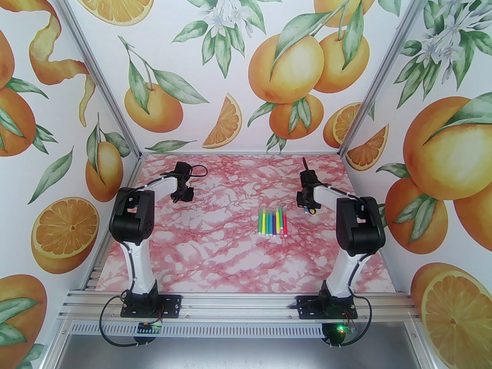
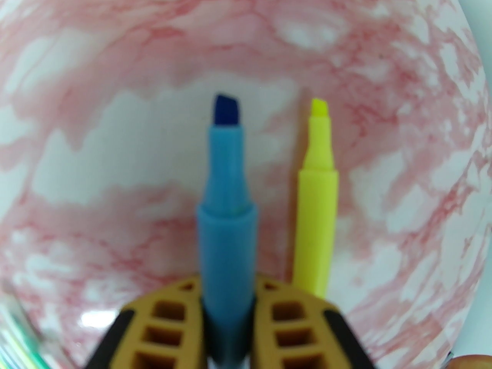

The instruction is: Open the pen caps

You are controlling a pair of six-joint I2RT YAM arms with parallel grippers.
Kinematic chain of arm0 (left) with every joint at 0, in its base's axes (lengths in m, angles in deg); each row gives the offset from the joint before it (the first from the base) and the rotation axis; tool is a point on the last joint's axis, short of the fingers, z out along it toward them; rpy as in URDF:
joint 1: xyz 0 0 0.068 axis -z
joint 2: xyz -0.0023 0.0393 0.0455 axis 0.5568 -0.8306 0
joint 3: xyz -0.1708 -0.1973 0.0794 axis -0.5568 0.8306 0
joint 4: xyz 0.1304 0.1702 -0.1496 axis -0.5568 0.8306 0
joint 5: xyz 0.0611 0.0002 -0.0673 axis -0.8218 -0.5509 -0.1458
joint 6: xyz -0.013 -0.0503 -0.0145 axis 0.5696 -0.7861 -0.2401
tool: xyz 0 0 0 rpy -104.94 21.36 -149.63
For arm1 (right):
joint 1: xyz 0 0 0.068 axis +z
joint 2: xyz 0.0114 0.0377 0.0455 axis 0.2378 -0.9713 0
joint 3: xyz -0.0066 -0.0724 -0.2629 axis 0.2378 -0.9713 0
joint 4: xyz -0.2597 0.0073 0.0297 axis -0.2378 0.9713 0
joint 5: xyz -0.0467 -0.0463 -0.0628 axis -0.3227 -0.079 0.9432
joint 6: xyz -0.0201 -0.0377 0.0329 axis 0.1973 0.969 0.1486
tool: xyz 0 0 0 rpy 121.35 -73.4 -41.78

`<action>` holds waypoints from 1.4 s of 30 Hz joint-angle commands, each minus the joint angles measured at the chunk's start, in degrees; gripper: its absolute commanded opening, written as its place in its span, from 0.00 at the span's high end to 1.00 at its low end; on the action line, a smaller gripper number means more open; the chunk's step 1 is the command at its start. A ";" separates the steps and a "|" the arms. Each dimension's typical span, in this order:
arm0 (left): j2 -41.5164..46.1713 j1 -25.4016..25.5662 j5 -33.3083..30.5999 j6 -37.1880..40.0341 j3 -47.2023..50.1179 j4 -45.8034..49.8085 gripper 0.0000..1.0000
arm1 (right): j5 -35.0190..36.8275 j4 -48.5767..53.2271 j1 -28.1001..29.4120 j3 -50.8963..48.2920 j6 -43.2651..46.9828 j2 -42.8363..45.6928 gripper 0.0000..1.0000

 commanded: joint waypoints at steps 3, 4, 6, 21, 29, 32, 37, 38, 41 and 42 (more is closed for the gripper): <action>-0.33 -0.27 -3.57 1.01 -1.21 2.06 0.85 | 1.02 1.53 -0.43 0.08 -0.44 -0.78 0.79; -0.23 -0.22 -3.98 1.06 -1.10 2.21 0.85 | 1.19 1.56 -0.46 0.03 -0.44 -0.79 0.78; 0.02 -0.31 -4.29 1.19 -0.85 2.25 0.85 | 1.29 1.54 -0.41 0.04 -0.48 -0.79 0.78; 0.29 -0.27 -4.82 1.19 -0.14 2.17 0.79 | -1.06 1.77 -0.10 -1.10 0.64 3.08 0.67; 0.31 -0.26 -5.26 1.02 -0.13 2.43 0.75 | -5.52 2.37 1.10 -1.31 1.67 6.71 0.65; 0.49 -0.27 -4.51 0.85 -0.17 2.43 0.74 | -5.21 3.21 2.80 -1.26 2.02 8.03 0.63; 1.94 -0.27 -2.14 0.34 0.05 2.30 0.74 | -4.53 5.23 6.55 -1.01 2.53 9.93 0.61; 2.57 -0.27 -1.38 0.16 0.09 2.31 0.72 | -4.82 5.48 7.38 -1.10 2.63 10.33 0.60; 4.67 -0.15 0.97 -0.43 -0.08 2.90 0.64 | -6.77 6.12 9.41 -1.91 2.64 11.42 0.59; 5.42 -0.19 1.53 -0.56 -0.21 3.17 0.62 | -7.53 6.34 10.13 -2.30 2.46 11.78 0.58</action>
